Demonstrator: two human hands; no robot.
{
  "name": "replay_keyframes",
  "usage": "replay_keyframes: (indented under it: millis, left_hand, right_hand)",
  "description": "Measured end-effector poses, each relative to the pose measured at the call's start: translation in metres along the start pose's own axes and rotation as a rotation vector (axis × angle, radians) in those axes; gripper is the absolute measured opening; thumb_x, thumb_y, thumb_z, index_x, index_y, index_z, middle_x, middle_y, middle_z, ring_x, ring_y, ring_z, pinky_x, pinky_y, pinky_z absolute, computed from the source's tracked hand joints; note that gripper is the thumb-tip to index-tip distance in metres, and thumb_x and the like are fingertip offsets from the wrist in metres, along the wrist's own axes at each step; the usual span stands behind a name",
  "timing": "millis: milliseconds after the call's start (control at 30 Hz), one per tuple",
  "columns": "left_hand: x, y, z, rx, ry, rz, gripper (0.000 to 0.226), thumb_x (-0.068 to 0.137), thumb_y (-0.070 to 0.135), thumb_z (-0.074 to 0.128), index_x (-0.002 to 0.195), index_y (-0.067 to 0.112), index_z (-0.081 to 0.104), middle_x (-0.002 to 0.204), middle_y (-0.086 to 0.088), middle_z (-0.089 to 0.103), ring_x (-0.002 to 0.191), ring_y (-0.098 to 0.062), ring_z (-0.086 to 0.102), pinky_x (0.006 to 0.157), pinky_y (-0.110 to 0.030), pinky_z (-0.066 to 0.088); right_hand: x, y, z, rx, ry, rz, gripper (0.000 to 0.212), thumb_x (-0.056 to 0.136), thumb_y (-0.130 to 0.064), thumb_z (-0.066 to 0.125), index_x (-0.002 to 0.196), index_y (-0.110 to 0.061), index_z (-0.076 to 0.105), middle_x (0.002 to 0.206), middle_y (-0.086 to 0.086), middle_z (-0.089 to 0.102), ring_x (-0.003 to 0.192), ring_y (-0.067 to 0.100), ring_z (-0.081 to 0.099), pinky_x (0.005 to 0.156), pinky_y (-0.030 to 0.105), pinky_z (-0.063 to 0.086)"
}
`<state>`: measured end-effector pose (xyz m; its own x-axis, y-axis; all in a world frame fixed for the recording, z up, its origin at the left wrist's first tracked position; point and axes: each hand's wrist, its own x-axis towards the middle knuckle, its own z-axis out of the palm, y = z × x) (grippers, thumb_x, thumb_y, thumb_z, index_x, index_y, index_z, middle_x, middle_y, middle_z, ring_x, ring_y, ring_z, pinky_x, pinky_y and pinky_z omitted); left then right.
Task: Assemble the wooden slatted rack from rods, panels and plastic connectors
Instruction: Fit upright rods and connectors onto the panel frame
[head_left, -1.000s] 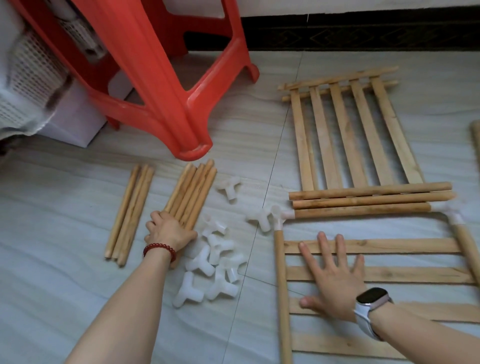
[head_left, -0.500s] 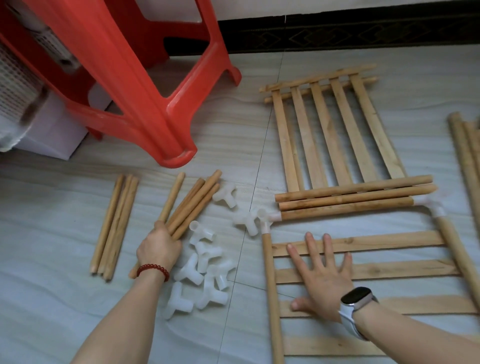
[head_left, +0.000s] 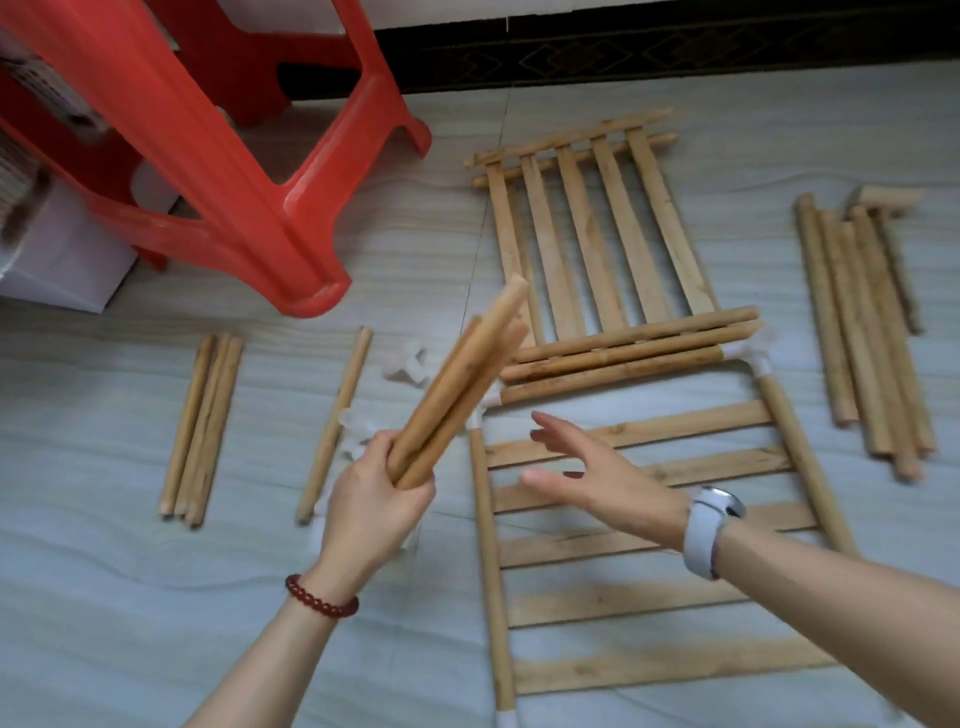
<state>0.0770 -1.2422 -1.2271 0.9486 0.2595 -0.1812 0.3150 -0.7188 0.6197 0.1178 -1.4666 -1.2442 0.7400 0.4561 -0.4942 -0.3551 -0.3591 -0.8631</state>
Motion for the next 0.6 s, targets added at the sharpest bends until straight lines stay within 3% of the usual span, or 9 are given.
replay_keyframes:
  millis: [67,100,167,233,300,367,433,500,600]
  left_hand:
    - [-0.025,0.021,0.033,-0.081,-0.204,0.037,0.028,0.071,0.023,0.072,0.079,0.04,0.051,0.065,0.02,0.061,0.064,0.005,0.056,0.053,-0.01,0.038]
    - [-0.038,0.031,0.05,-0.145,-0.306,0.038,0.028,0.071,0.025,0.074,0.082,0.04,0.053,0.069,0.021,0.062,0.068,0.008,0.057,0.057,-0.009,0.04]
    - [-0.061,0.049,0.081,-0.273,-0.464,0.009,0.028,0.07,0.033,0.075,0.091,0.036,0.057,0.082,0.017,0.066,0.077,0.007,0.06,0.068,-0.013,0.046]
    - [-0.08,0.062,0.108,-0.321,-0.505,-0.023,0.031,0.069,0.038,0.073,0.095,0.031,0.057,0.088,0.012,0.068,0.081,0.002,0.062,0.073,-0.017,0.049]
    - [-0.091,0.067,0.128,-0.25,-0.459,0.019,0.027,0.073,0.034,0.071,0.093,0.031,0.053,0.088,0.012,0.065,0.078,0.004,0.058,0.065,-0.008,0.042]
    - [-0.099,0.07,0.144,-0.158,-0.448,0.111,0.031,0.077,0.033,0.067,0.102,0.03,0.05,0.097,0.012,0.061,0.085,0.0,0.055,0.067,-0.007,0.038]
    - [-0.1,0.071,0.155,-0.092,-0.475,0.165,0.042,0.081,0.035,0.064,0.119,0.027,0.049,0.112,0.008,0.057,0.104,-0.008,0.052,0.082,-0.015,0.038]
    - [-0.095,0.068,0.165,0.086,-0.456,0.221,0.052,0.083,0.046,0.059,0.129,0.025,0.044,0.122,0.005,0.05,0.117,-0.015,0.045,0.095,-0.024,0.035]
    - [-0.086,0.064,0.167,0.343,-0.437,0.298,0.069,0.077,0.071,0.047,0.133,0.032,0.038,0.127,0.006,0.037,0.121,-0.015,0.032,0.097,-0.031,0.026]
  right_hand:
    - [-0.018,-0.003,-0.005,0.238,0.019,0.003,0.05,0.082,-0.039,0.062,0.126,-0.023,0.044,0.118,-0.002,0.057,0.102,0.007,0.058,0.081,0.028,0.052]
    - [-0.028,-0.001,-0.009,0.286,0.067,0.031,0.031,0.087,-0.031,0.06,0.114,-0.019,0.05,0.106,0.0,0.06,0.093,0.01,0.061,0.071,0.027,0.052]
    - [-0.047,0.007,-0.019,0.32,0.194,0.108,0.015,0.091,-0.026,0.058,0.1,-0.016,0.052,0.09,0.0,0.062,0.08,0.012,0.06,0.06,0.025,0.047]
    - [-0.065,0.019,-0.03,0.367,0.31,0.197,0.01,0.093,-0.024,0.056,0.095,-0.015,0.053,0.083,0.001,0.06,0.071,0.012,0.059,0.054,0.024,0.047]
    - [-0.079,0.03,-0.041,0.394,0.371,0.279,0.01,0.095,-0.023,0.051,0.09,-0.014,0.053,0.081,0.005,0.058,0.065,0.012,0.058,0.05,0.022,0.049]
    - [-0.092,0.043,-0.053,0.331,0.369,0.346,0.014,0.095,-0.031,0.05,0.091,-0.017,0.052,0.084,0.003,0.057,0.068,0.012,0.056,0.059,0.024,0.049]
    - [-0.101,0.056,-0.065,0.289,0.306,0.367,0.024,0.093,-0.04,0.051,0.102,-0.018,0.052,0.091,-0.002,0.058,0.076,0.01,0.055,0.068,0.026,0.047]
    - [-0.106,0.066,-0.077,0.291,0.253,0.367,0.033,0.091,-0.044,0.052,0.107,-0.016,0.054,0.093,-0.004,0.061,0.081,0.01,0.057,0.069,0.026,0.047]
    - [-0.107,0.073,-0.092,0.296,0.295,0.31,0.023,0.093,-0.04,0.051,0.086,-0.019,0.057,0.073,-0.005,0.063,0.07,0.01,0.058,0.06,0.024,0.045]
